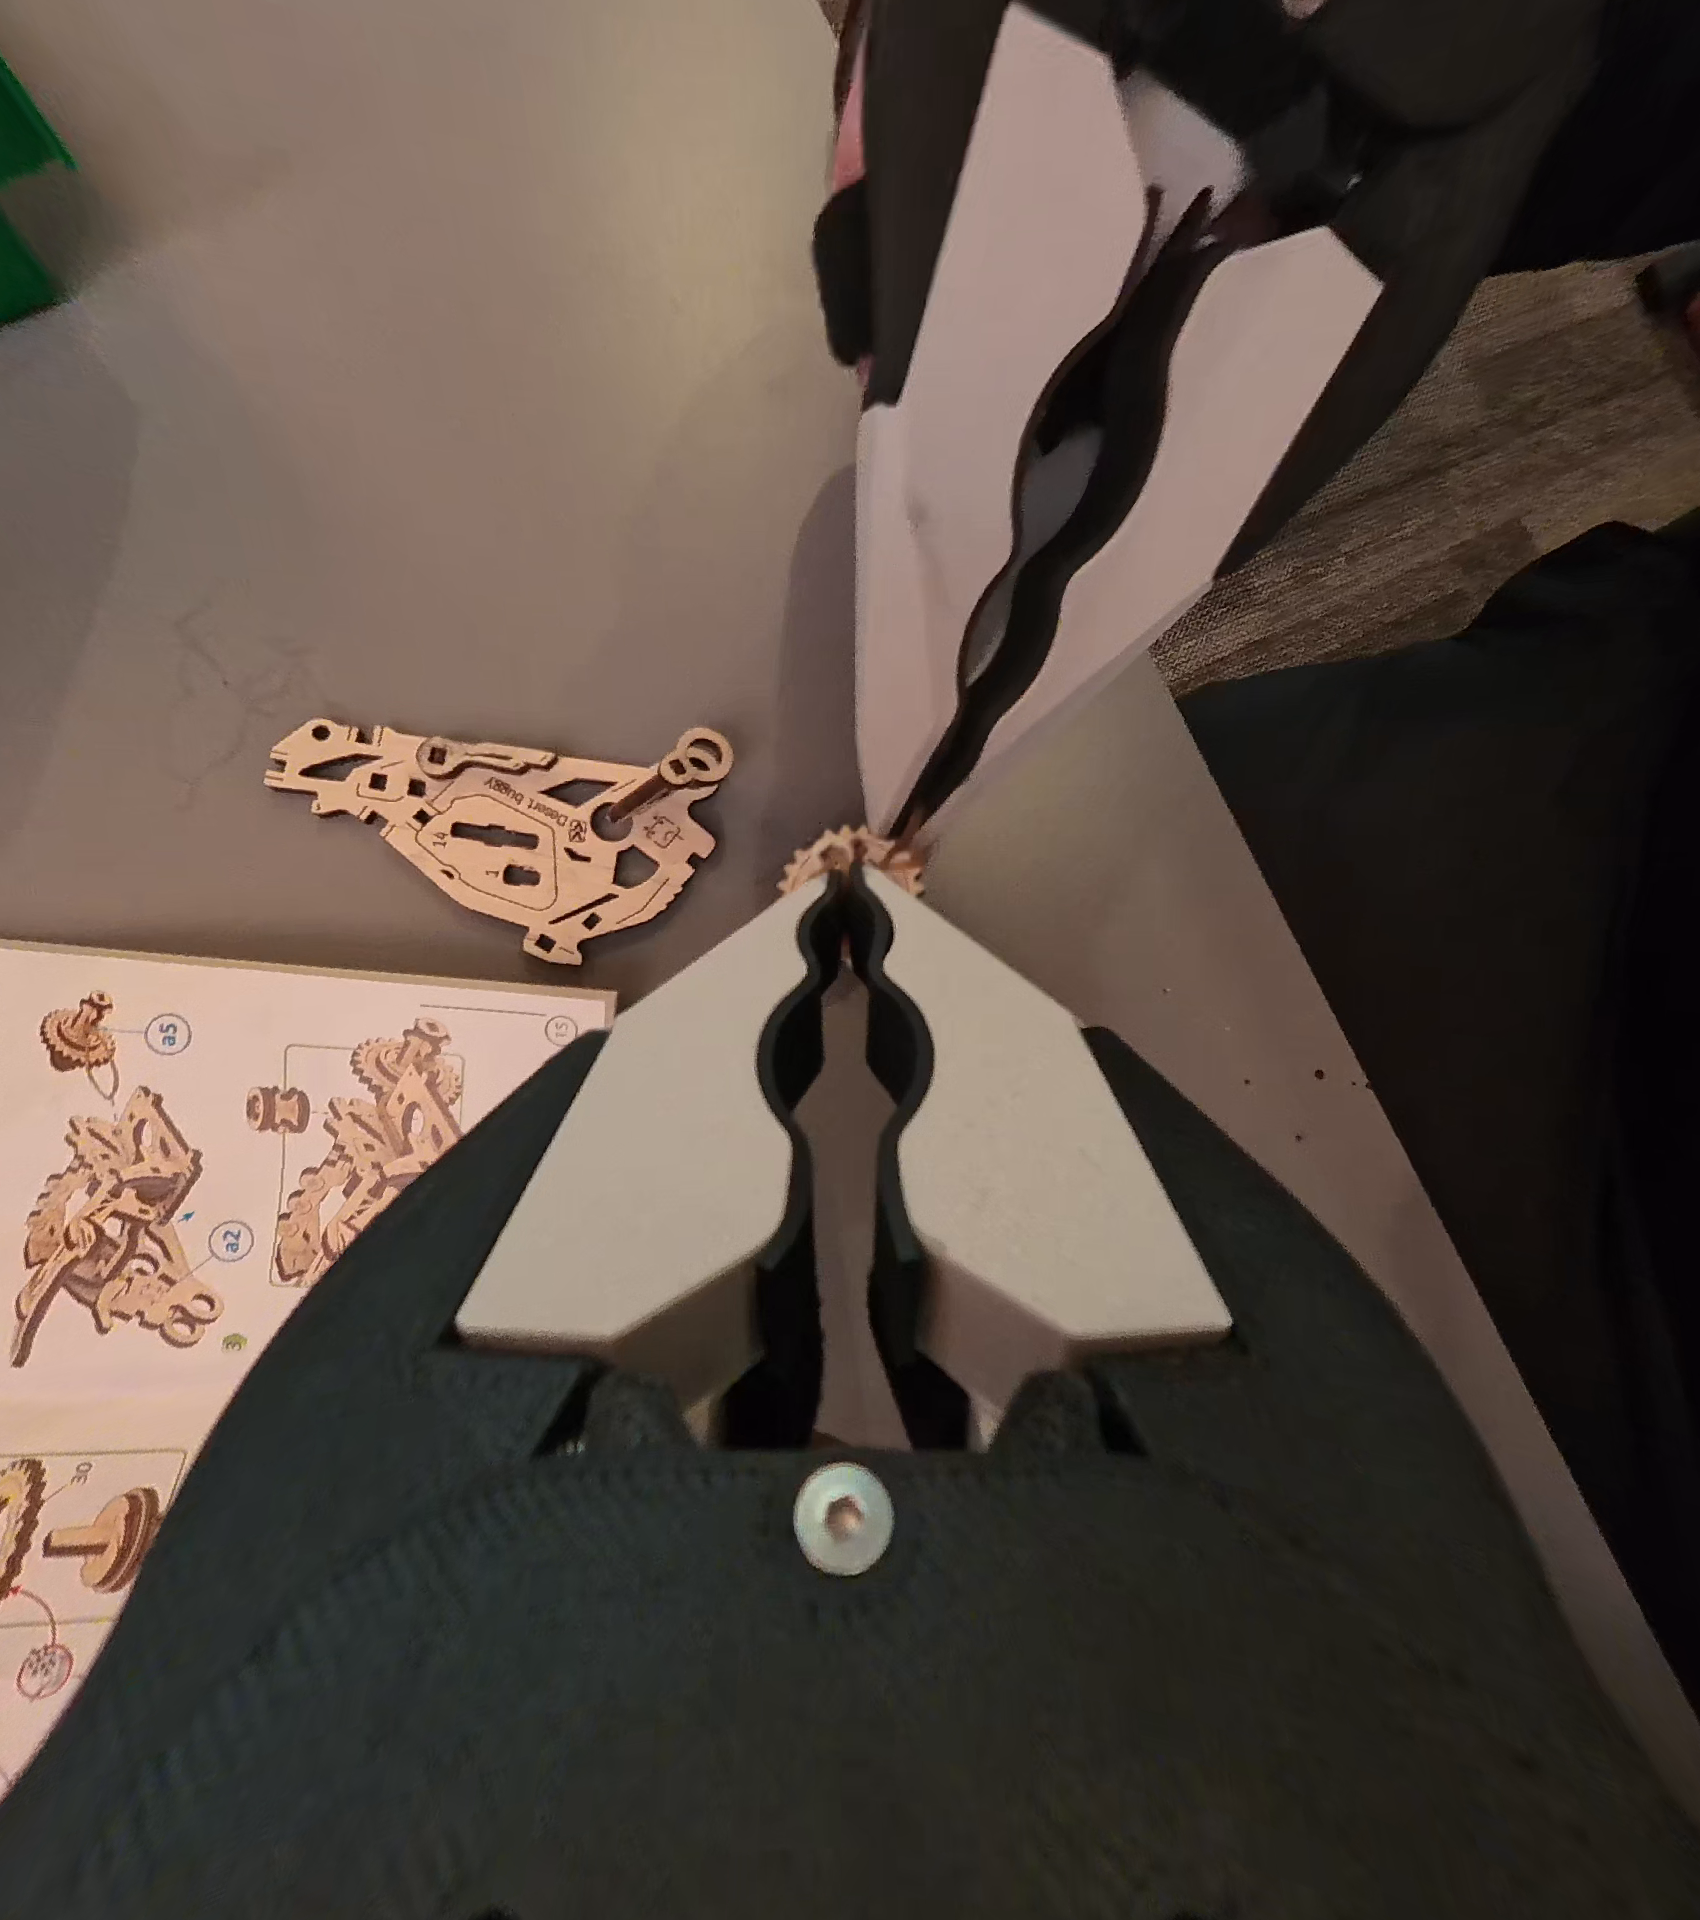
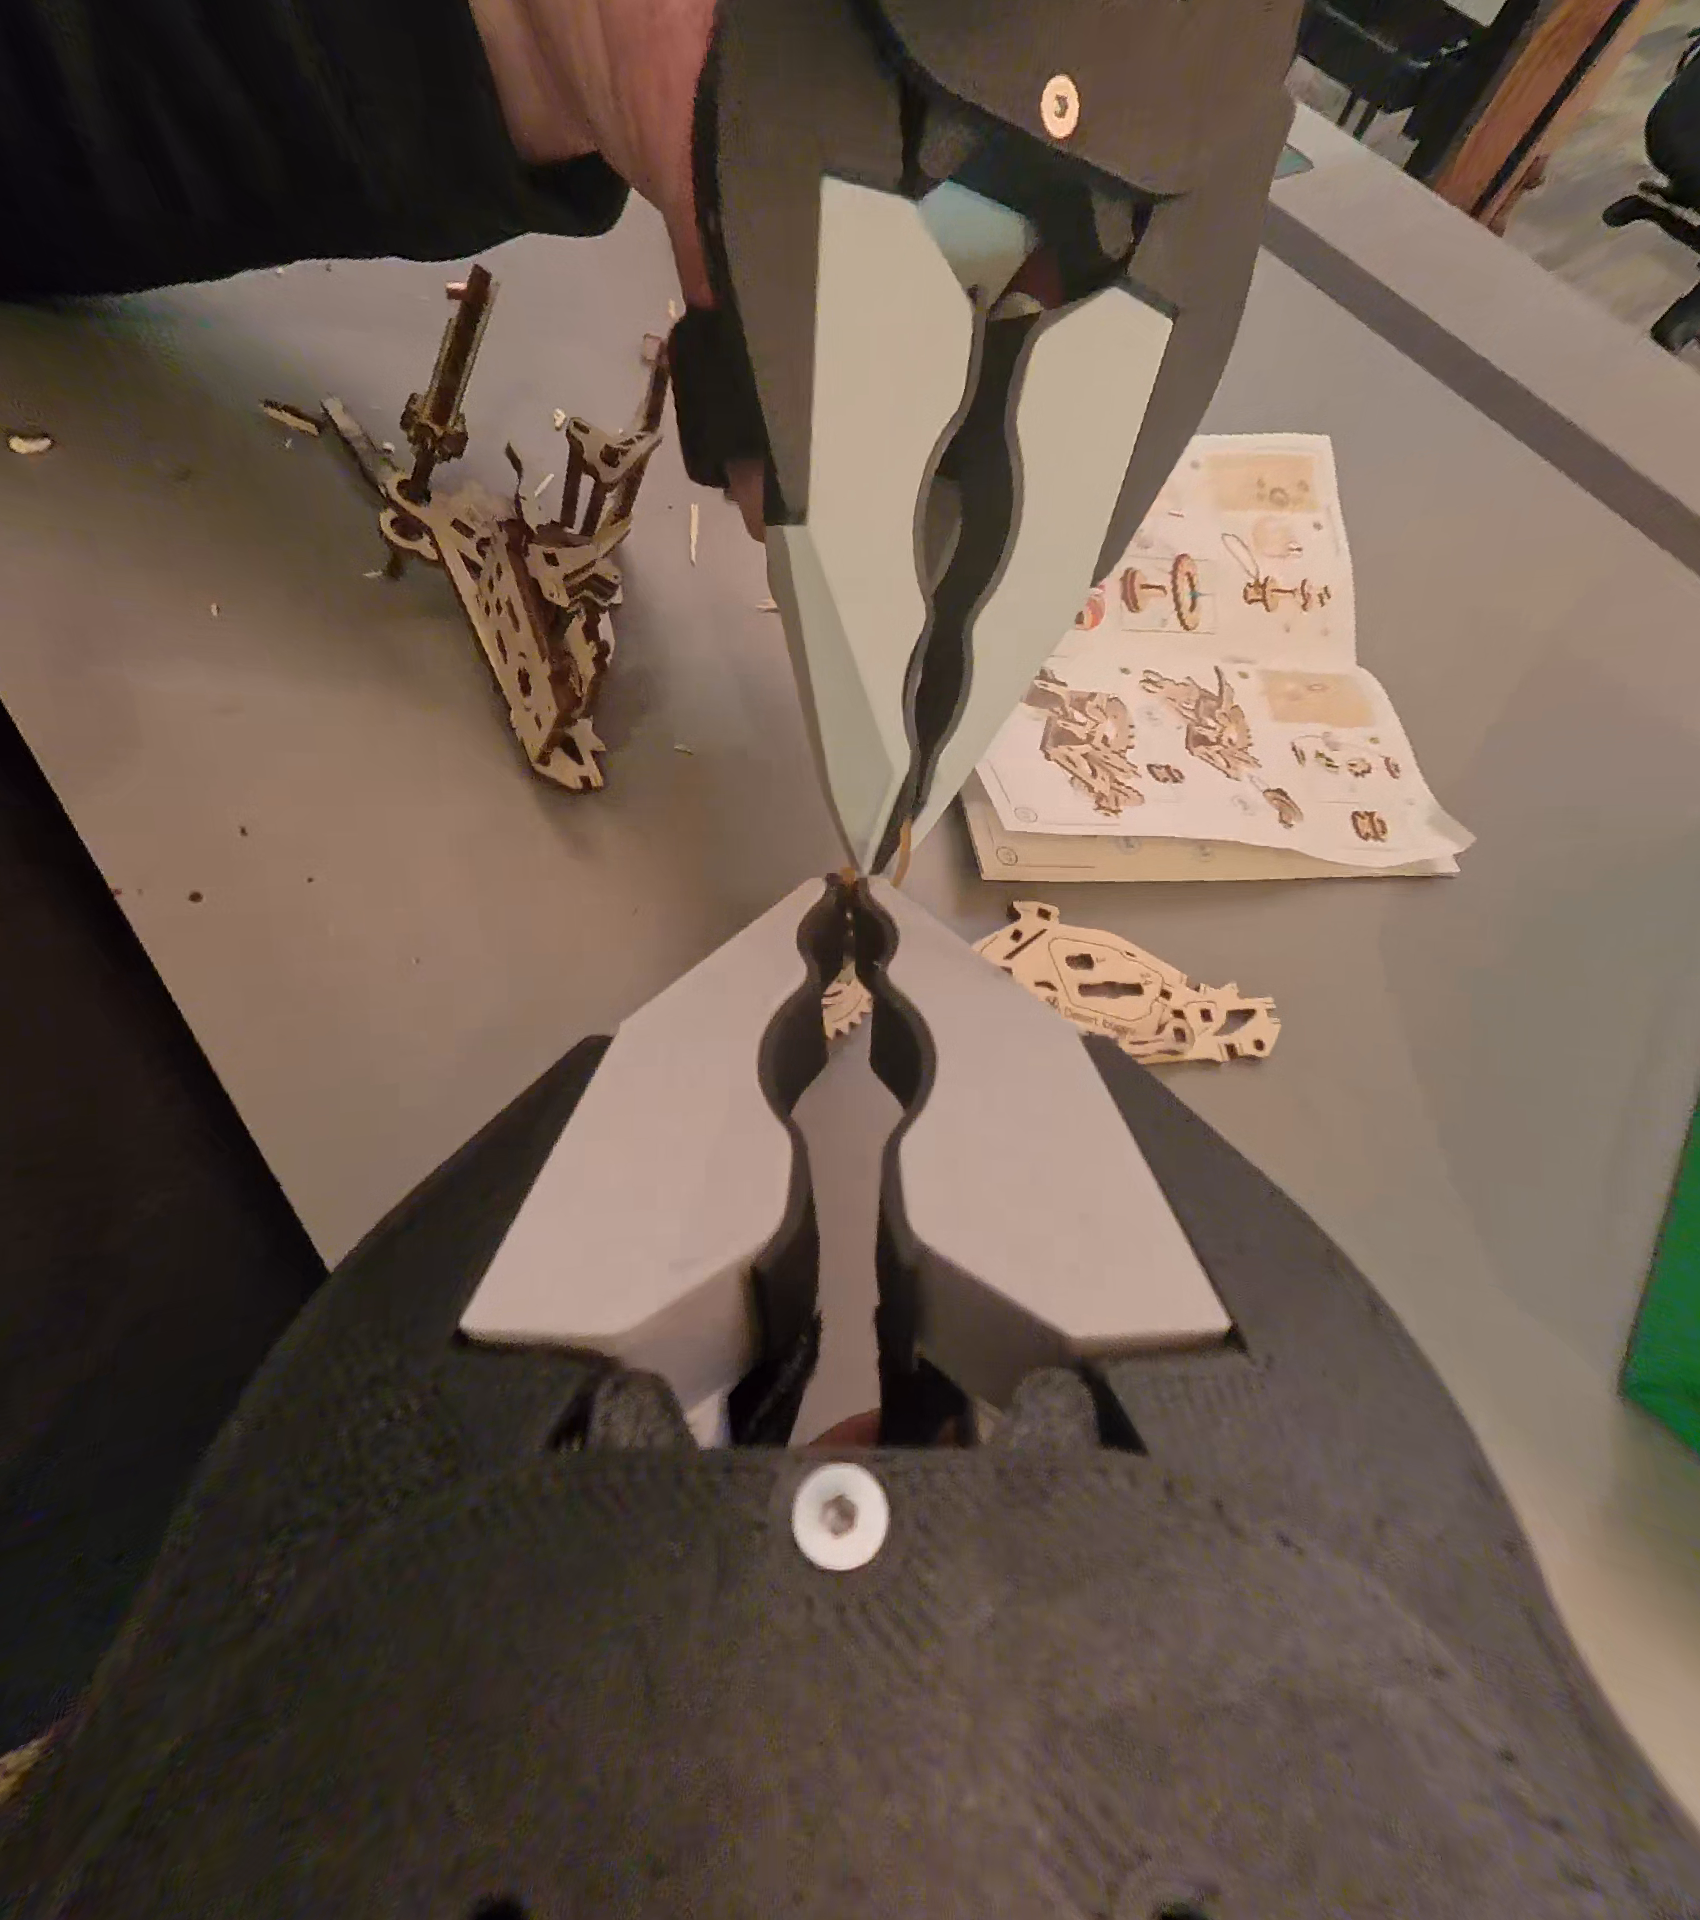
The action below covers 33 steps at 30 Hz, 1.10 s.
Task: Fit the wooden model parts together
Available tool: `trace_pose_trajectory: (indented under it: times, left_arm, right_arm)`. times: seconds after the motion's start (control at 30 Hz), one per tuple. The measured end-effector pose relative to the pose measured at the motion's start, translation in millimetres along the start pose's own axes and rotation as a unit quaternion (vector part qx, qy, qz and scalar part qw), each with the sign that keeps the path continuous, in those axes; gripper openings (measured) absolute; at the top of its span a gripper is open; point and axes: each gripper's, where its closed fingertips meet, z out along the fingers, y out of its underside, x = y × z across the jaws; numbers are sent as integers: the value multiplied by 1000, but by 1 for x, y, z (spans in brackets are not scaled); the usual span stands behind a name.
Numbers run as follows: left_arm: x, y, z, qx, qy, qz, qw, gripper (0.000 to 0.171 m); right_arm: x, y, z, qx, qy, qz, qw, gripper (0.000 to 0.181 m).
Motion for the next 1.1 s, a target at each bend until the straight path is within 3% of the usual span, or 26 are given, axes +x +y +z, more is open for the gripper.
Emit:
trace_pose_trajectory:
  times: [0.7,1.1]
  left_arm:
    - [-9,10,-1,-8,-5,-7,1000,0]
    - [-10,25,-9,-2,5,-13,1000,0]
  right_arm:
    - [9,1,13,36,-35,9,999,0]
    - [11,-1,36,9,-35,0,999,0]
